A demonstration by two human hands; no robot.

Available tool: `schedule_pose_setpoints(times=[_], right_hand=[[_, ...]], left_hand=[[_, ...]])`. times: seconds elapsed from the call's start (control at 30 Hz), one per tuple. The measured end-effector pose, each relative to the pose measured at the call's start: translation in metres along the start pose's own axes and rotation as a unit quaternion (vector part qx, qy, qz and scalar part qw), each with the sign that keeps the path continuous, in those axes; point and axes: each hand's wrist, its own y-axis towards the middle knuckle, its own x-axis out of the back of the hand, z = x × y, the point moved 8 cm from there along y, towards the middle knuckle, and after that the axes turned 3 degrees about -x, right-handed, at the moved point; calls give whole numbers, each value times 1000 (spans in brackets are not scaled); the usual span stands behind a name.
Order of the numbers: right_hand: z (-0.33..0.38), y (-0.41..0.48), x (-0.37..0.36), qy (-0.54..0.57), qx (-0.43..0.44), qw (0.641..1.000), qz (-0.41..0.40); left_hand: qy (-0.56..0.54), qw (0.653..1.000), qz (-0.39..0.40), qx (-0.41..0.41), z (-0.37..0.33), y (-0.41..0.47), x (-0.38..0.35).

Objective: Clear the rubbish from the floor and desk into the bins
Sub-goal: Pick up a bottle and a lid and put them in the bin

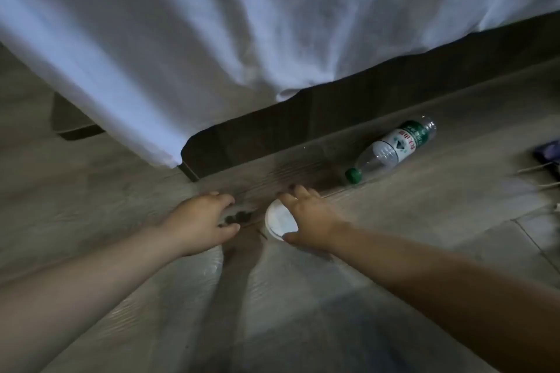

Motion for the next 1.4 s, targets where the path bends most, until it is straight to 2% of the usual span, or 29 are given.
schedule_pose_setpoints(times=[0.2, 0.33, 0.8, 1.13, 1.4], right_hand=[[-4, 7, -15, -51, -2, 999, 6], [-11, -2, -5, -35, -11, 999, -15], [-114, -114, 38, 42, -154, 986, -43], [-191, -213, 50, 126, -295, 942, -95], [-252, -286, 29, 144, -429, 883, -123]], left_hand=[[9, 1000, 11, 0, 1, 0, -10], [12, 1000, 11, -9, -8, 4, -9], [-7, 998, 5, -67, -102, 53, -1], [-31, 996, -4, -86, -189, 131, -5], [-48, 996, -23, -78, -239, 178, -33]])
